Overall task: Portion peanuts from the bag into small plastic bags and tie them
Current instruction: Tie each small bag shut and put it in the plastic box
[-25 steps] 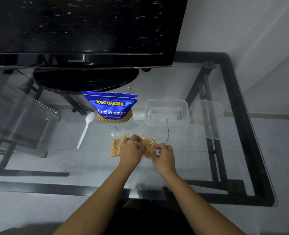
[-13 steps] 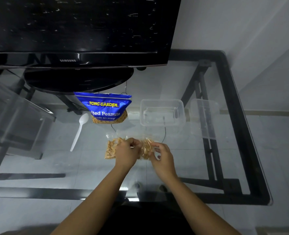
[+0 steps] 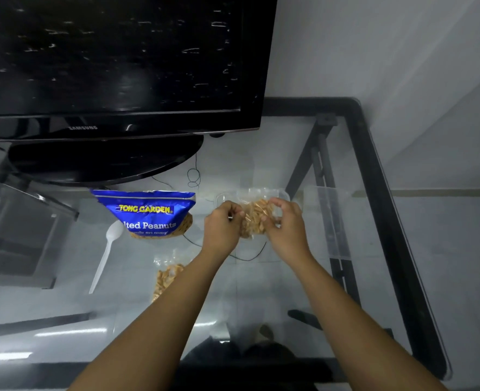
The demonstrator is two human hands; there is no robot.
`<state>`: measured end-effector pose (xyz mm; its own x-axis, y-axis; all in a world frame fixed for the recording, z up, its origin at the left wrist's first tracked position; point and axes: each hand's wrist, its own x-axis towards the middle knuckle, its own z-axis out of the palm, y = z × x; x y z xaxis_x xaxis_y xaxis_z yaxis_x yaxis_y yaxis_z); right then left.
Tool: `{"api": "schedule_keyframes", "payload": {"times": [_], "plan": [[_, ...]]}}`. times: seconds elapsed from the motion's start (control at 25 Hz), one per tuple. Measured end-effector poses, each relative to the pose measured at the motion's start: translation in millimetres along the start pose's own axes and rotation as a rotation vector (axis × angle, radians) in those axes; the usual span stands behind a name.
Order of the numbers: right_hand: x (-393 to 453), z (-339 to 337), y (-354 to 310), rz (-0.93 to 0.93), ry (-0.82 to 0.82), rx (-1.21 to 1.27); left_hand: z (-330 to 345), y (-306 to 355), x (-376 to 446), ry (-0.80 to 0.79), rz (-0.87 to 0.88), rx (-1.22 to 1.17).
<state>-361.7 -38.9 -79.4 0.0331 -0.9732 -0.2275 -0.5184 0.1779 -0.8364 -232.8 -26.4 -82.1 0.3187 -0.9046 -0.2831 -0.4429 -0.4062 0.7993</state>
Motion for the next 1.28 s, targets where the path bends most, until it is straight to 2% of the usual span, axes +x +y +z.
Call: {"api": "schedule_keyframes", "payload": {"times": [0.2, 0.28, 0.4, 0.48, 0.6, 0.72, 0.84, 0.92, 1.04, 1.2, 1.28], "plan": [[18.8, 12.3, 4.0, 0.057, -0.174, -0.323, 18.7, -13.3, 13.5, -0.013, -0.073, 0.163], [20.8, 18.8, 10.5, 0.063, -0.175, -0.411, 22.5, -16.3, 13.9, -0.026, -0.046, 0.243], [18.9, 23.1, 9.6, 0.064, -0.122, -0.562, 19.9, -11.4, 10.0, -0.026, 0.070, 0.524], [11.0, 19.9, 3.3, -0.015, -0.058, -0.565, 8.3, -8.7, 2.9, 0.062, 0.125, 0.530], [-17.6, 19.5, -6.4, -0.258, -0.003, -0.468, -19.5, -20.2, -18.7, 0.201, 0.174, 0.346], [-61.3, 42.8, -3.7, -0.402, -0.150, -0.412, -56.5, -59.4, -45.2, 0.263, 0.098, 0.310], [-85.0, 81.3, 7.8, -0.313, -0.297, -0.371, -92.3, -106.0, -63.0, 0.305, -0.063, 0.350], [-92.1, 103.8, 8.3, -0.188, -0.322, -0.335, -104.1, -127.5, -71.0, 0.249, -0.145, 0.362], [-99.1, 134.4, 0.5, -0.097, -0.281, -0.273, -109.3, -140.3, -81.0, 0.129, -0.214, 0.314], [-96.6, 145.2, -9.6, 0.144, -0.225, -0.076, -104.2, -134.5, -89.1, 0.100, -0.346, 0.040], [-95.6, 137.7, -7.8, 0.190, -0.200, -0.037, -97.1, -129.1, -91.9, 0.069, -0.368, -0.031]]}}
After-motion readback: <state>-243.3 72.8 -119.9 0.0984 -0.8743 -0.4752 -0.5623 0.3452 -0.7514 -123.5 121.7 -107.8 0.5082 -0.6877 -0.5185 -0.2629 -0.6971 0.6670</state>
